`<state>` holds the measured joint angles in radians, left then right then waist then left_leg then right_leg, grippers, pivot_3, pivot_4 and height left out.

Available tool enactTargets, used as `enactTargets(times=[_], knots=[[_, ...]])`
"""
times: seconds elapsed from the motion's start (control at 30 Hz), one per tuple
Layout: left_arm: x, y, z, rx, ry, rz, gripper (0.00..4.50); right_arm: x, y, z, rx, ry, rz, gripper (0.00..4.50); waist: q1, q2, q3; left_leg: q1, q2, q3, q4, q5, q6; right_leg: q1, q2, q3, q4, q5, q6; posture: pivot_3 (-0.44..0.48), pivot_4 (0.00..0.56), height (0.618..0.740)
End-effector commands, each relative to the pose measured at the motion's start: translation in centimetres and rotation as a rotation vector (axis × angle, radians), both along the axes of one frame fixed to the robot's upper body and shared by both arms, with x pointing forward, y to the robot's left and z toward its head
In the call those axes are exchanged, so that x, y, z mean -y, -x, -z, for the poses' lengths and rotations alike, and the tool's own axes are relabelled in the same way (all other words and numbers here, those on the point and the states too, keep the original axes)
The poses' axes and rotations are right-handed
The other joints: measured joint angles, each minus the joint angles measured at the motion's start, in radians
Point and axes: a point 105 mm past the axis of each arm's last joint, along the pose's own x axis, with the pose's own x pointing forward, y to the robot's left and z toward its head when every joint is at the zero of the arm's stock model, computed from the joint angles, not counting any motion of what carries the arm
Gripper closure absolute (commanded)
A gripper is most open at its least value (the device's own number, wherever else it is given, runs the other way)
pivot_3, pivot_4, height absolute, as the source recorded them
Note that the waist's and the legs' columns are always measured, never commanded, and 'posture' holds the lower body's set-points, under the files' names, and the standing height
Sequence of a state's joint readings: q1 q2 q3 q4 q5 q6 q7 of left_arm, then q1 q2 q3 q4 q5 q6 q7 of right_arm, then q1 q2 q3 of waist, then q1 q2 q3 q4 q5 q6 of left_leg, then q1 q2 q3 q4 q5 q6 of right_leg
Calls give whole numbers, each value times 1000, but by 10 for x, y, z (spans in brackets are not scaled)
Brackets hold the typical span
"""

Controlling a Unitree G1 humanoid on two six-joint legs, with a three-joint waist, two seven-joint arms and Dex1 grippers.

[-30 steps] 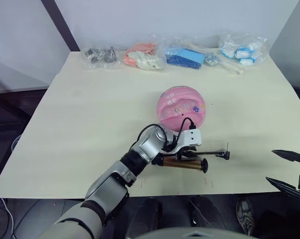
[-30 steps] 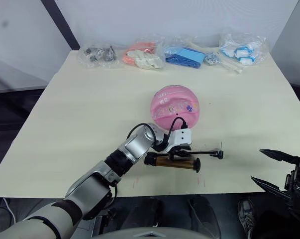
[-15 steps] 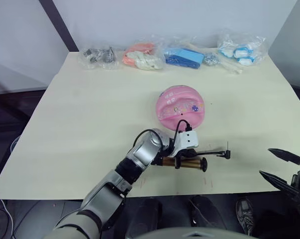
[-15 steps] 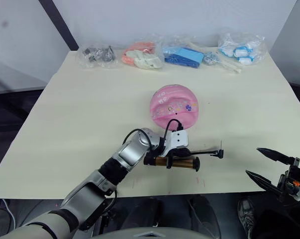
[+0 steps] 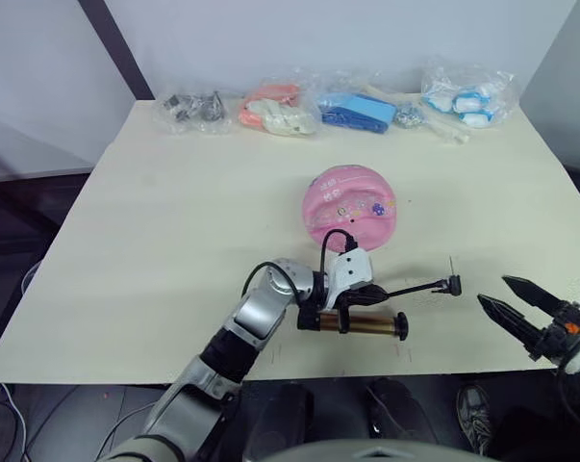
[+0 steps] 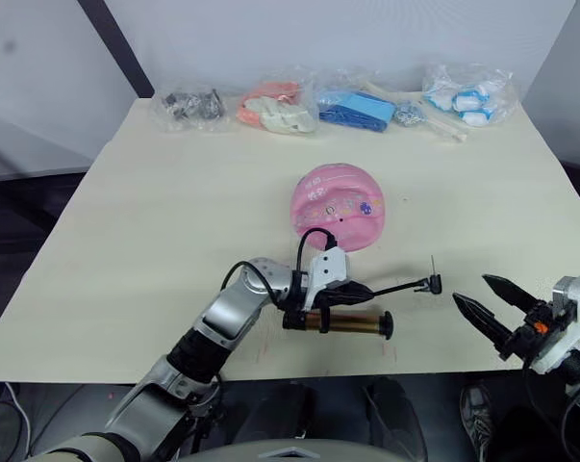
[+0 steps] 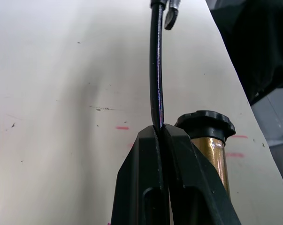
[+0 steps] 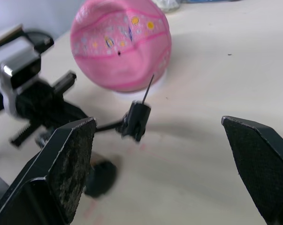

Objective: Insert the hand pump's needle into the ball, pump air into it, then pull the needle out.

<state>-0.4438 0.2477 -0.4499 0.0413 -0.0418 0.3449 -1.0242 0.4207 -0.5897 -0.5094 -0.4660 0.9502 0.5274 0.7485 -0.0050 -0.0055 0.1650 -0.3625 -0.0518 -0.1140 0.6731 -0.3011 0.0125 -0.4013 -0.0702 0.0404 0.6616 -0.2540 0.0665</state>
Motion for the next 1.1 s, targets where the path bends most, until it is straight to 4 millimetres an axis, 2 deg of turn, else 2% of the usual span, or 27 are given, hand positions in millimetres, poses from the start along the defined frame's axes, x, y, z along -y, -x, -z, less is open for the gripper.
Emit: enactTargets(times=[0.03, 0.37, 0.6, 0.77, 1.1], knots=[[5, 2, -21, 54, 98, 3, 4484, -10, -1, -8, -36, -88, 11, 0, 0, 0, 0, 0, 0, 0, 0, 0, 0, 0, 0, 0, 0, 0, 0, 0, 150, 740], [8, -4, -27, 54, 146, -21, 4484, -32, -12, -11, -109, -259, 28, 0, -2, 0, 0, 0, 0, 0, 0, -1, 2, 0, 0, 0, 0, 0, 0, 0, 150, 740], [10, -6, -30, 46, 171, -36, 4484, -47, -26, -14, -86, -331, 52, 0, -6, 0, 0, 0, 0, 0, 0, -1, 2, 0, 1, 0, 0, 0, 0, 0, 150, 740], [10, -7, -31, 42, 180, -43, 4484, -48, -31, -19, -62, -381, 85, 0, -5, 0, 0, 0, 0, 0, 0, -1, 2, 0, 1, 0, 0, 0, 0, 0, 150, 740], [11, -6, -31, 33, 188, -36, 4484, -47, -33, -23, -33, -374, 95, 0, -7, 0, 0, 0, 0, 0, 0, -1, 2, 0, 1, 0, 0, 0, 0, 0, 150, 740]])
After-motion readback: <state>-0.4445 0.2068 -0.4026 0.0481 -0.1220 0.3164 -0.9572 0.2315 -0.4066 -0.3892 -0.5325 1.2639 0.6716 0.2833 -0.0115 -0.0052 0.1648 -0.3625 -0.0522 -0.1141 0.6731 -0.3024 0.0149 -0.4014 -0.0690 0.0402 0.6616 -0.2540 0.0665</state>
